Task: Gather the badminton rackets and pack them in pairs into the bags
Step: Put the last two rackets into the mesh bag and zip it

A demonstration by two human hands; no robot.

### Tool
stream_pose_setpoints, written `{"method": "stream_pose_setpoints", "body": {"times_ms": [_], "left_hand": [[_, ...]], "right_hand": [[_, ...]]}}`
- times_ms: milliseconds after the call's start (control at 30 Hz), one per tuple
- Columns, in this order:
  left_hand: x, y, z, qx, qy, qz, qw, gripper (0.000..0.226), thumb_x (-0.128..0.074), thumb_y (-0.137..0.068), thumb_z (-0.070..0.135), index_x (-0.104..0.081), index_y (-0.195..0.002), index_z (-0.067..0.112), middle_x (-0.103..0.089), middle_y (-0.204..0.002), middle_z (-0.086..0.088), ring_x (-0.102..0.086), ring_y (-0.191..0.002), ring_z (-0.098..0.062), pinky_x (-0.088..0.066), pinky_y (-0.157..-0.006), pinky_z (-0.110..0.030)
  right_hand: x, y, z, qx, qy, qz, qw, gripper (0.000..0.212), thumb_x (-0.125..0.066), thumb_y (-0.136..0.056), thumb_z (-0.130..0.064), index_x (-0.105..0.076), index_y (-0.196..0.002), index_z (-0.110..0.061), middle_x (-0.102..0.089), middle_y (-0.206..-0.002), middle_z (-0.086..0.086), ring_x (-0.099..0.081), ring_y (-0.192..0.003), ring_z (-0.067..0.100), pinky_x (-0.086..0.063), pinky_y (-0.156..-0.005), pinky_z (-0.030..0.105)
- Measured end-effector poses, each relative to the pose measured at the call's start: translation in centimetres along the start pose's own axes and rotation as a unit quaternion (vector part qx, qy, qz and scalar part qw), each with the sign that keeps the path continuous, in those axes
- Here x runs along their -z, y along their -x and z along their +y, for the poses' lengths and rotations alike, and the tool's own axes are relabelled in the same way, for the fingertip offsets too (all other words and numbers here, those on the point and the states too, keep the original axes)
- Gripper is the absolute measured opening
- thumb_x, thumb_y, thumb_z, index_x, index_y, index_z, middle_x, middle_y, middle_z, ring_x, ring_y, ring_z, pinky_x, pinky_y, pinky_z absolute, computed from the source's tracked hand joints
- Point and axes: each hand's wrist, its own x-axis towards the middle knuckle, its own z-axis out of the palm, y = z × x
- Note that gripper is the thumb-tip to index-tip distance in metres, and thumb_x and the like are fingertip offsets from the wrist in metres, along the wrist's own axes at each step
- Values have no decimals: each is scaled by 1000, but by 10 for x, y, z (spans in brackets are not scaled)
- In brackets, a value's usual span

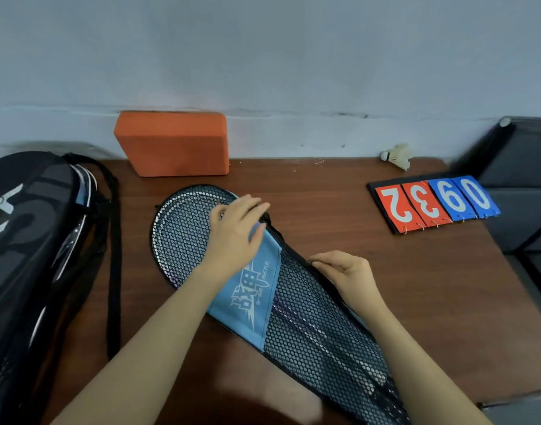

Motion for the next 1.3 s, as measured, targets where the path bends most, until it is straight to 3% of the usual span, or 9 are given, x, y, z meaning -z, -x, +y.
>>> {"method": "stream_pose_setpoints", "body": {"times_ms": [100,200,333,600,800,867,1000,1133,1300], "left_hand": [[-16,15,29,-117,-13,-117,986,24,-56,-86,30,-67,-107,22,-63,-117,5,-49,-123,-19,-17,-97,-38],[-26,23,33,-111,-7,-103,988,11,-70,-79,20,-68,-89,22,-69,-96,9,-59,-111,-17,-21,-93,-37],[-27,18,22,-106,27,-85,990,18,-53,-85,34,-71,-86,29,-70,-90,16,-61,-101,-11,-22,-91,-34],[-31,27,8,-16,18,-90,996,20,-57,-86,31,-72,-100,26,-70,-106,9,-56,-113,-14,-17,-96,-32],[-36,26,56,-43,-2,-272,961,40,-46,-94,40,-46,-133,33,-42,-142,13,-22,-138,-8,-5,-107,-41],[-45,38,84,-60,9,-307,950,34,-44,-95,37,-51,-128,33,-46,-137,16,-23,-137,-7,-6,-106,-39],[-55,59,96,-8,34,-214,976,18,-49,-93,33,-66,-101,31,-63,-108,19,-45,-118,-10,-13,-94,-31],[-63,64,104,-13,14,-167,986,20,-50,-88,33,-69,-85,29,-67,-90,17,-56,-96,-13,-18,-86,-28],[-77,63,117,91,13,-154,984,14,-54,-92,25,-68,-93,25,-66,-97,14,-53,-103,-11,-18,-87,-29]], "right_hand": [[1,-5,-3,30,70,-14,997,11,-69,-81,-11,-75,-88,-17,-72,-83,-10,-64,-81,1,-50,-77,18],[4,1,-10,66,116,-18,991,11,-66,-80,-18,-75,-86,-20,-72,-83,-12,-63,-79,3,-48,-75,19],[14,22,2,42,131,6,990,9,-69,-80,-17,-75,-85,-22,-68,-84,-10,-59,-84,11,-46,-78,33],[30,68,34,-95,30,41,994,16,-68,-81,-9,-74,-82,-24,-69,-83,-6,-64,-80,6,-53,-77,27],[22,51,36,-2,164,-30,986,10,-68,-82,-16,-75,-87,-20,-69,-84,-9,-61,-81,6,-39,-78,8],[24,52,40,18,167,-32,985,11,-67,-82,-16,-75,-88,-21,-70,-85,-8,-61,-81,9,-46,-78,19],[29,60,52,65,157,-24,985,12,-65,-80,-23,-75,-87,-26,-70,-84,-10,-61,-77,10,-50,-71,37],[37,71,66,86,165,-33,982,15,-61,-82,-30,-74,-88,-28,-70,-84,-12,-59,-76,12,-43,-70,33],[65,93,91,63,176,-24,982,10,-67,-82,-23,-74,-88,-27,-70,-84,-13,-58,-76,10,-35,-69,23]]}}
